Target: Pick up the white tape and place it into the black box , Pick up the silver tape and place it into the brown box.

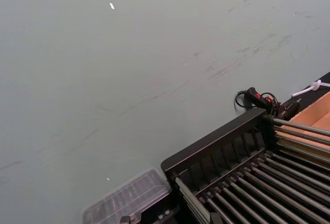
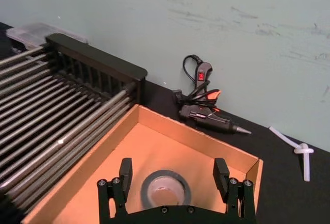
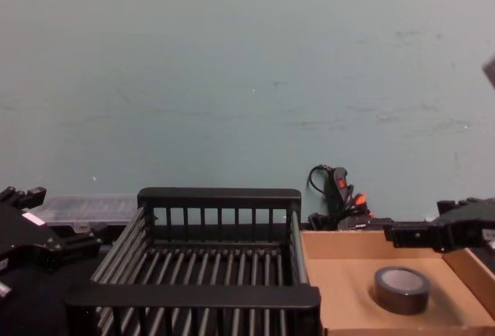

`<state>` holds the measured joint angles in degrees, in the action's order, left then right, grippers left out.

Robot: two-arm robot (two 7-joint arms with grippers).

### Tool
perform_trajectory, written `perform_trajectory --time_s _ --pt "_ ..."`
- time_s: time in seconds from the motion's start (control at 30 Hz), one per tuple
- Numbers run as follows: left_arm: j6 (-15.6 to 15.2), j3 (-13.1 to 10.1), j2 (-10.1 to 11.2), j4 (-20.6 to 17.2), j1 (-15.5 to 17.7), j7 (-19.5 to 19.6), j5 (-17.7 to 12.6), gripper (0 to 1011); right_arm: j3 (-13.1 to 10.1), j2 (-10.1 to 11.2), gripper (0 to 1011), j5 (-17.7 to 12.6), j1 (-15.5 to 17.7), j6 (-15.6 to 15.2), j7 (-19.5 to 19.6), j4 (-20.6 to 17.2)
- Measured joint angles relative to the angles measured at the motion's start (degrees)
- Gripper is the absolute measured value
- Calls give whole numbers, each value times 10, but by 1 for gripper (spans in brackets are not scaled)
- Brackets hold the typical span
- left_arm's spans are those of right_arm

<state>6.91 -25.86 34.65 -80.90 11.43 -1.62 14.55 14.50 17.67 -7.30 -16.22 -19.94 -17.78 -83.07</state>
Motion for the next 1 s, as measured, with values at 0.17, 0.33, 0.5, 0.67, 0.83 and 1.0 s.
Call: perform_trajectory --time_s 0.17,0.33,0.5,0.67,0.83,1.0 --pt "0 0 0 0 0 0 0 1001 -2 11 1002 -9 25 -31 -5 -49" --pt "0 0 0 0 0 0 0 1001 1 25 1002 -18 52 -52 -17 -91" --pt "0 0 0 0 0 0 0 1001 8 44 1002 -31 84 -75 -30 -136" --pt "0 0 0 0 0 0 0 1001 17 57 1002 -42 110 -96 -36 -168" --pt "0 0 0 0 0 0 0 1001 27 64 1002 -49 126 -113 -36 -186" --pt "0 0 0 0 0 0 0 1001 41 66 1002 -51 137 -133 -31 -195"
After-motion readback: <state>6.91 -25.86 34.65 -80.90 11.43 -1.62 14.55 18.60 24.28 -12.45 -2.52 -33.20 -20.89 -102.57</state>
